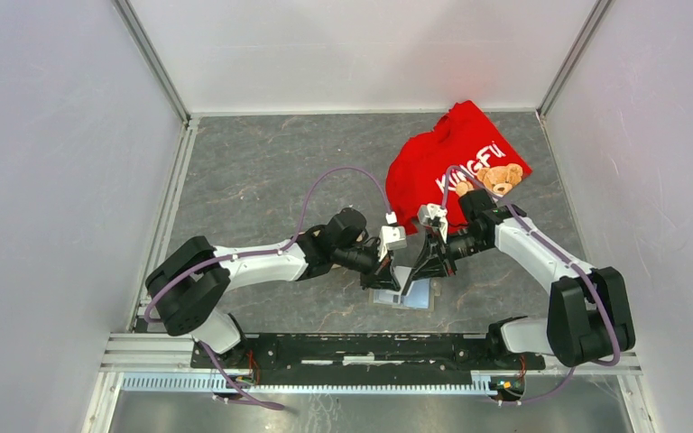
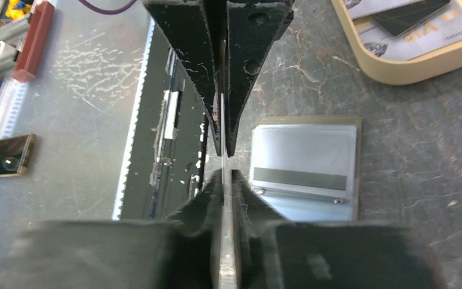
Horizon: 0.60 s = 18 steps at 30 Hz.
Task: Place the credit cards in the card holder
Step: Place the credit card in the storage box.
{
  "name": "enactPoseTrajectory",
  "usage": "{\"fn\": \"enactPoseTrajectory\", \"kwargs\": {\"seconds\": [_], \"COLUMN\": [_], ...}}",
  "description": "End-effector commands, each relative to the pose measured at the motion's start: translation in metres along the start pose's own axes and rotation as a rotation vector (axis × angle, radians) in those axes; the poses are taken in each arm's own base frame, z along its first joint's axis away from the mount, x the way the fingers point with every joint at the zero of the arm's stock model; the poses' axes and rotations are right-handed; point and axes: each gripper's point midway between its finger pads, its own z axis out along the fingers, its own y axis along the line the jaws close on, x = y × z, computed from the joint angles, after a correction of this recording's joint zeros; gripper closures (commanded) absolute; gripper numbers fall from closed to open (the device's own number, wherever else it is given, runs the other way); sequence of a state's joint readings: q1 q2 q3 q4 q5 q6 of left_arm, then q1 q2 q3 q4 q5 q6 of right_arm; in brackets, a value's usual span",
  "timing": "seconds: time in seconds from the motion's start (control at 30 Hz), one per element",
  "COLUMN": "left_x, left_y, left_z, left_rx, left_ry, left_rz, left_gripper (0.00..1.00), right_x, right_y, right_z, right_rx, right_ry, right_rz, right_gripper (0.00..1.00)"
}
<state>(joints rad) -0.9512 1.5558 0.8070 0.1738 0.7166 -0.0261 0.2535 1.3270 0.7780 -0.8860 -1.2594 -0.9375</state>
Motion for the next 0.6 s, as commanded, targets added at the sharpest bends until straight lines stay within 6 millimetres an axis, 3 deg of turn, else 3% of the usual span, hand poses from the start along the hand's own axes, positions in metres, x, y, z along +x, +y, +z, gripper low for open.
{"fn": "enactPoseTrajectory", "kwargs": {"seconds": [0.0,0.1,0.23,0.33,0.5,0.53,0.57], "left_x": [-0.022,-0.026,-0.042,-0.038,0.004,0.010,0.018], "left_y": [-0.002,0.010,0.017,0.020,0.036,0.039,0.041], "left_z": [0.003,-0.002,-0.032,-0.057,-0.060,-0.058,-0.055], "left_rx": [0.010,-0.084,-0.199,-0.285,-0.410,-0.425,-0.441], "left_ry": [-0.060,-0.086,-0.225,-0.335,-0.310,-0.299,-0.281], "left_rz": [0.036,0.005,-0.066,-0.153,-0.426,-0.473,-0.516], "left_gripper": [0.97,0.88,0.59,0.34,0.27,0.21,0.04], "right_x": [-0.011,-0.007,0.004,0.007,0.014,0.016,0.019], "right_y": [-0.001,-0.001,-0.012,-0.023,-0.042,-0.043,-0.045], "right_z": [0.001,0.001,-0.003,-0.010,-0.026,-0.027,-0.028], "right_rx": [0.003,0.023,0.126,0.222,0.360,0.374,0.390], "right_ry": [-0.032,-0.030,-0.077,-0.161,-0.201,-0.203,-0.202], "right_rz": [-0.013,0.014,0.106,0.230,0.439,0.477,0.516], "right_gripper": [1.00,1.00,1.00,1.00,1.00,1.00,1.00]}}
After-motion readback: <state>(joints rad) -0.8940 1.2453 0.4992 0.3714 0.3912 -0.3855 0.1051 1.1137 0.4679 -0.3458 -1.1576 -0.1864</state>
